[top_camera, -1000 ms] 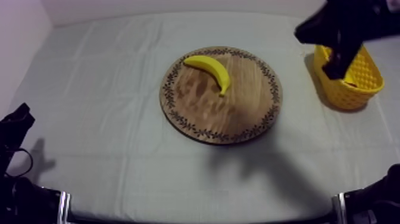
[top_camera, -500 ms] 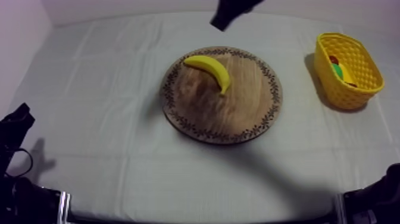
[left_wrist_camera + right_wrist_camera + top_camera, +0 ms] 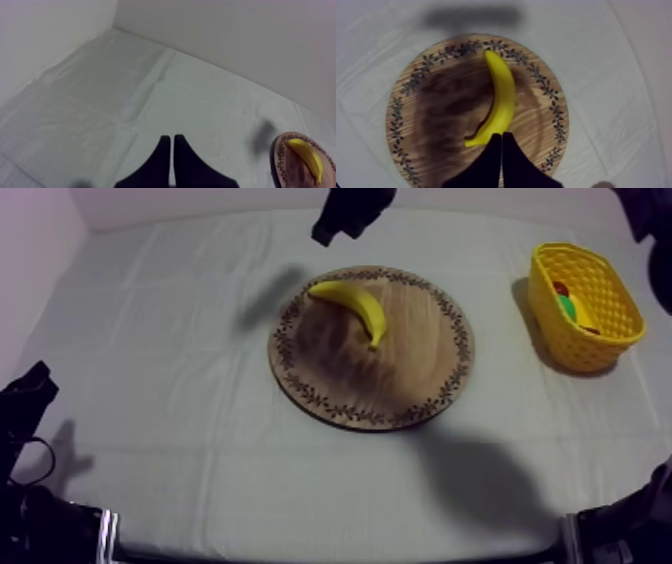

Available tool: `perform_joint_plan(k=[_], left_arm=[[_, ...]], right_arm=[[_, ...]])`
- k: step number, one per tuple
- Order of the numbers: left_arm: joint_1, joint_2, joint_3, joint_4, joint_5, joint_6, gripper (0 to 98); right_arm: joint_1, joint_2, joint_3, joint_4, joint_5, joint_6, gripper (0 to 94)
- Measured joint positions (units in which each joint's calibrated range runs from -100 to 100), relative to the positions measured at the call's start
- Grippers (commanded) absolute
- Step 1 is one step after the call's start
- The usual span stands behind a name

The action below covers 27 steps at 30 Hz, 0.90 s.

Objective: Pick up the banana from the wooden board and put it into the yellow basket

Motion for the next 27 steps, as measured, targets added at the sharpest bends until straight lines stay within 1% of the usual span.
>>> perform_joint_plan(k=[2, 4, 6, 10, 13, 16, 18, 21, 23, 27], left_arm=[[0.00, 0.00, 0.00, 0.00, 0.00, 0.00, 0.1], [0.00, 0.00, 0.00, 0.00, 0.00, 0.00, 0.1], [0.00, 0.00, 0.00, 0.00, 0.00, 0.00, 0.1], [0.00, 0.00, 0.00, 0.00, 0.00, 0.00, 0.1], [0.00, 0.00, 0.00, 0.00, 0.00, 0.00, 0.1], [0.00, 0.00, 0.00, 0.00, 0.00, 0.00, 0.1], [0.00, 0.00, 0.00, 0.00, 0.00, 0.00, 0.1], [0.00, 0.00, 0.00, 0.00, 0.00, 0.00, 0.1], [0.00, 0.00, 0.00, 0.00, 0.00, 0.00, 0.1], [0.00, 0.00, 0.00, 0.00, 0.00, 0.00, 0.1]], right_arm=[[0.53, 0.64, -1.04, 0.22, 0.29, 0.45, 5.0], [0.98, 1.22, -1.91, 0.36, 0.79, 0.86, 11.2], [1.30, 1.55, -2.36, 0.36, 1.02, 1.31, 22.4], [1.45, 1.97, -2.53, 1.10, 1.29, 1.94, 48.3], [1.27, 2.04, -2.53, 1.48, 1.39, 2.25, 61.9], [1.11, 2.04, -2.58, 1.69, 1.66, 2.40, 72.3], [1.00, 2.04, -2.61, 2.01, 2.20, 2.43, 77.0], [0.84, 1.98, -2.75, 2.19, 2.38, 2.65, 81.2], [0.72, 1.98, -2.91, 2.13, 2.76, 2.72, 81.2], [0.65, 2.41, -3.24, 2.13, 2.85, 2.79, 78.0]])
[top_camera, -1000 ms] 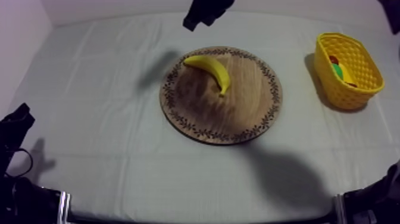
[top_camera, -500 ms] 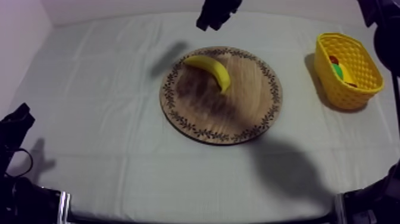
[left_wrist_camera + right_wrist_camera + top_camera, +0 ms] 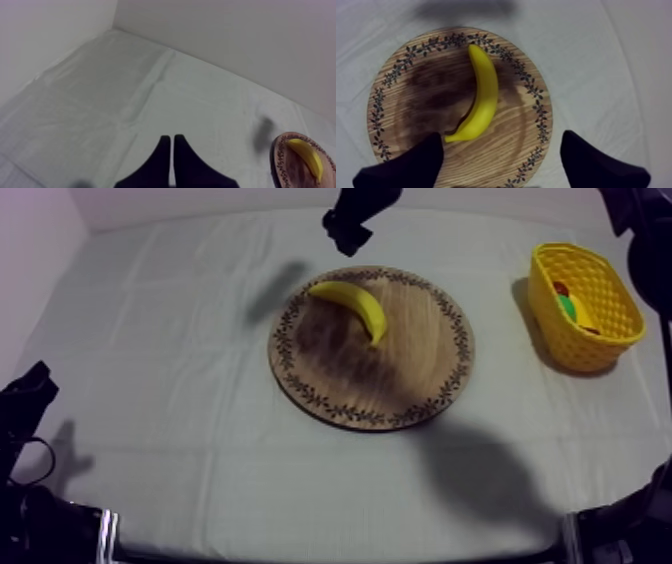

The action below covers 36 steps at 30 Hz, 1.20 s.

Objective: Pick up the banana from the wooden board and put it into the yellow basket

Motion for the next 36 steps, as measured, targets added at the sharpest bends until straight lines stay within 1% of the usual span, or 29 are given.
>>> perform_joint_plan(k=[12, 20, 26, 32, 36], left_arm=[[0.00, 0.00, 0.00, 0.00, 0.00, 0.00, 0.1], [0.00, 0.00, 0.00, 0.00, 0.00, 0.00, 0.1], [0.00, 0.00, 0.00, 0.00, 0.00, 0.00, 0.1], [0.00, 0.00, 0.00, 0.00, 0.00, 0.00, 0.1], [0.00, 0.00, 0.00, 0.00, 0.00, 0.00, 0.1]], right_arm=[[0.13, 6.78, 2.16, -0.68, -1.04, 0.37, 76.5], [0.54, 12.87, 3.13, -0.62, -4.54, 0.30, 76.9], [0.50, 17.69, 0.57, -0.42, -6.54, 0.41, 76.2], [0.26, 21.52, -3.27, -0.21, -6.54, 0.25, 72.1], [0.30, 23.30, -5.42, -0.26, -6.16, 0.25, 60.7]])
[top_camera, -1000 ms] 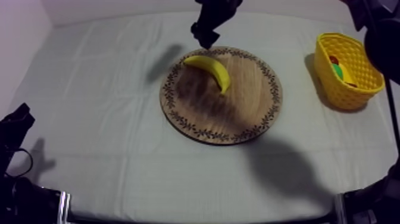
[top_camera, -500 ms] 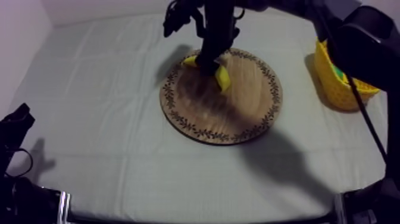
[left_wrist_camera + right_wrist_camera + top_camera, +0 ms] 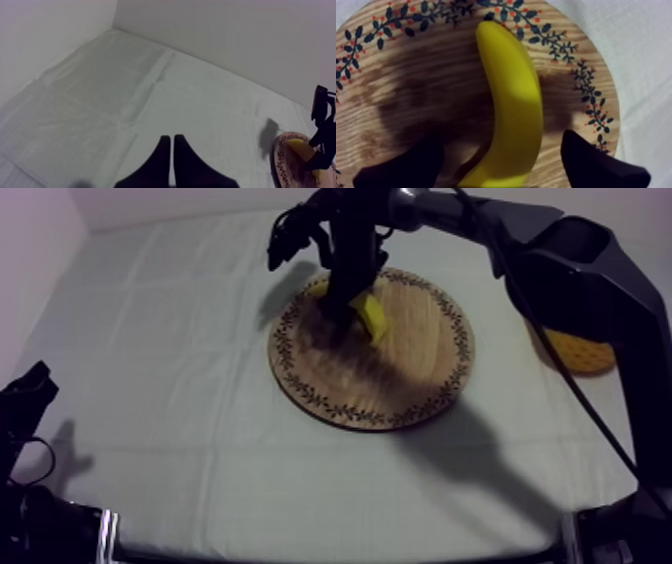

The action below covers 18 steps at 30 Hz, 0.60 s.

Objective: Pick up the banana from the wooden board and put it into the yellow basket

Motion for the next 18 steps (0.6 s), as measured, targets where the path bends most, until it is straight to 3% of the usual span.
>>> perform_joint_plan(k=[10, 18], left_arm=[[0.00, 0.00, 0.00, 0.00, 0.00, 0.00, 0.1], [0.00, 0.00, 0.00, 0.00, 0.00, 0.00, 0.1]], right_arm=[[0.63, 1.29, -0.81, -0.68, 1.08, 0.79, 22.6], [0.66, 0.70, 0.48, -0.61, 0.50, 0.88, 13.1]])
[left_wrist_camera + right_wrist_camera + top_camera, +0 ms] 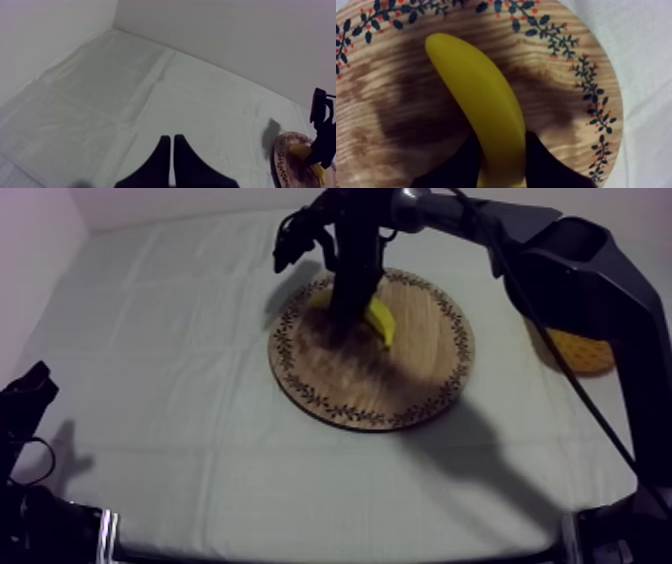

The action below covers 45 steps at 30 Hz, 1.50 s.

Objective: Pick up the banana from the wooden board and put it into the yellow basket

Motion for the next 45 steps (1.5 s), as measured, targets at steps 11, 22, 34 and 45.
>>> perform_joint_plan(k=[11, 22, 34, 45], left_arm=[[0.00, 0.00, 0.00, 0.00, 0.00, 0.00, 0.1], [0.00, 0.00, 0.00, 0.00, 0.00, 0.00, 0.1], [0.00, 0.00, 0.00, 0.00, 0.00, 0.00, 0.1], [0.00, 0.00, 0.00, 0.00, 0.00, 0.00, 0.1]], right_arm=[[-1.22, -7.75, 2.25, -0.35, 2.20, -0.18, 12.8], [-1.28, -20.14, 5.22, -0.42, 5.66, 0.05, 13.7], [0.71, -30.12, 10.79, -0.42, 6.67, -1.03, 15.8], [7.26, -33.75, 10.87, 1.20, 6.95, -3.21, 16.0]])
